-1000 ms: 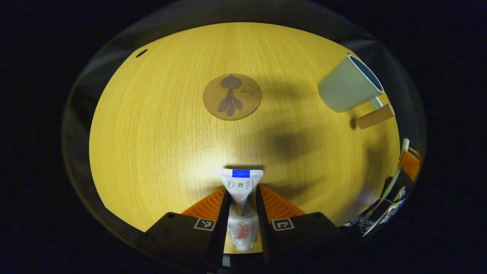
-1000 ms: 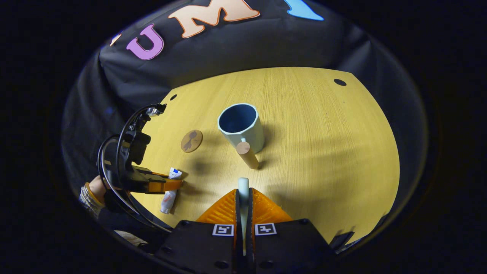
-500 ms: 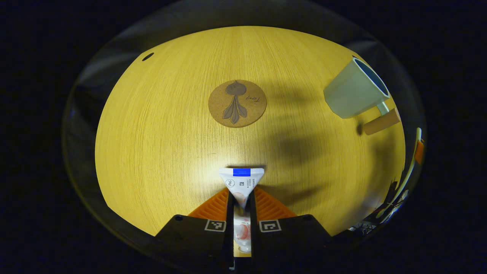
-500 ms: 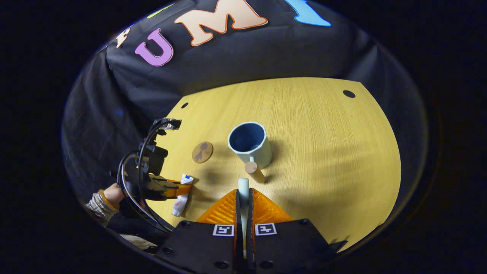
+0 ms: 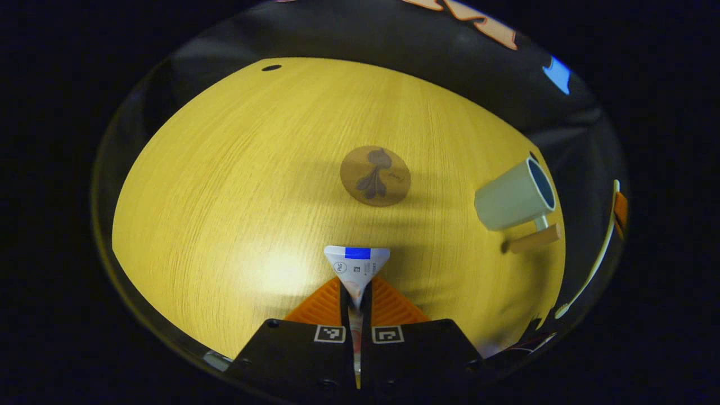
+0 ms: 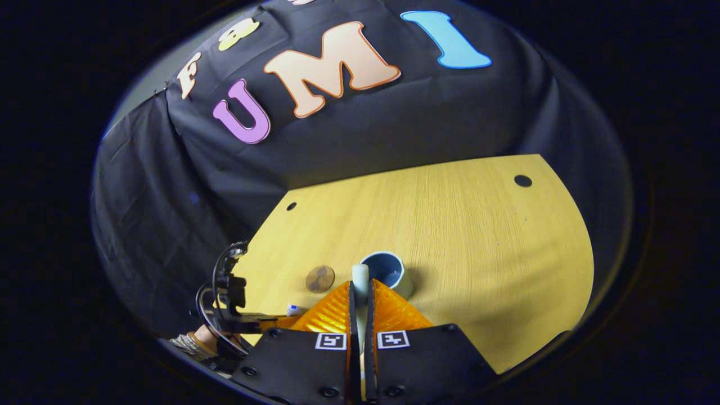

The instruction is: Put the toothbrush and toothpaste on the desktop into the cup, then pick up the cup and place it on the coaster on the desktop.

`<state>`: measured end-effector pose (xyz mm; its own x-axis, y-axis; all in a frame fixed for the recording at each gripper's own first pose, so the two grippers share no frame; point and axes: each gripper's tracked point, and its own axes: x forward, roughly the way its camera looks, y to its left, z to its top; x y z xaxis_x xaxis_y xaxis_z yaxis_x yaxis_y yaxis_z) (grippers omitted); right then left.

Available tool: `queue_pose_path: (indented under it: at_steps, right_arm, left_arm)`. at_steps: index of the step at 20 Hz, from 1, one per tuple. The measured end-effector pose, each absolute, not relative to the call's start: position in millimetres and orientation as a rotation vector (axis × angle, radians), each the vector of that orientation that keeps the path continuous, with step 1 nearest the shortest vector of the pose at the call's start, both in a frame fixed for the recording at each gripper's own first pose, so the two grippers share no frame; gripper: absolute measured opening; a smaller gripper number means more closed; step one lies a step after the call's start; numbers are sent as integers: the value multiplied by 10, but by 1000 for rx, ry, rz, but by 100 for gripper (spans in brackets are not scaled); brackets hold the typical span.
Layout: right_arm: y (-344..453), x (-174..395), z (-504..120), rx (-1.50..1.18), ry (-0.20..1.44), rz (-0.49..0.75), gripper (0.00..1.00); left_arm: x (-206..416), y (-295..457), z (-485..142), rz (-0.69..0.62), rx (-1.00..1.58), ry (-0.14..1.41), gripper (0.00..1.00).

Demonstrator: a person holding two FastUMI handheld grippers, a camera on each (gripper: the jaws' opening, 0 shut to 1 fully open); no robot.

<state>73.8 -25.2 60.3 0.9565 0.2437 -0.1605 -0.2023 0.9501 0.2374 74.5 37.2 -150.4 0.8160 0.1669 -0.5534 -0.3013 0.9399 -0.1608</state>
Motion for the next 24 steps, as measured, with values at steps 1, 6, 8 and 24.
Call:
queue_pose_path:
  at_steps: [1, 6, 8, 24]
  right_arm:
    - [-224, 779, 768, 247, 144, 249, 6]
    - [-215, 1120, 1134, 285, -3, 292, 5]
    - [-198, 1305, 1215, 286, -40, 296, 6]
    - [-323, 1934, 729, 93, -138, 244, 6]
  left_arm:
    - [728, 377, -1413, 252, -268, 519, 2]
    - [598, 349, -1059, 273, -264, 408, 2]
    - [552, 249, -881, 256, -228, 369, 2]
    - [823, -515, -5, 132, -181, 155, 2]
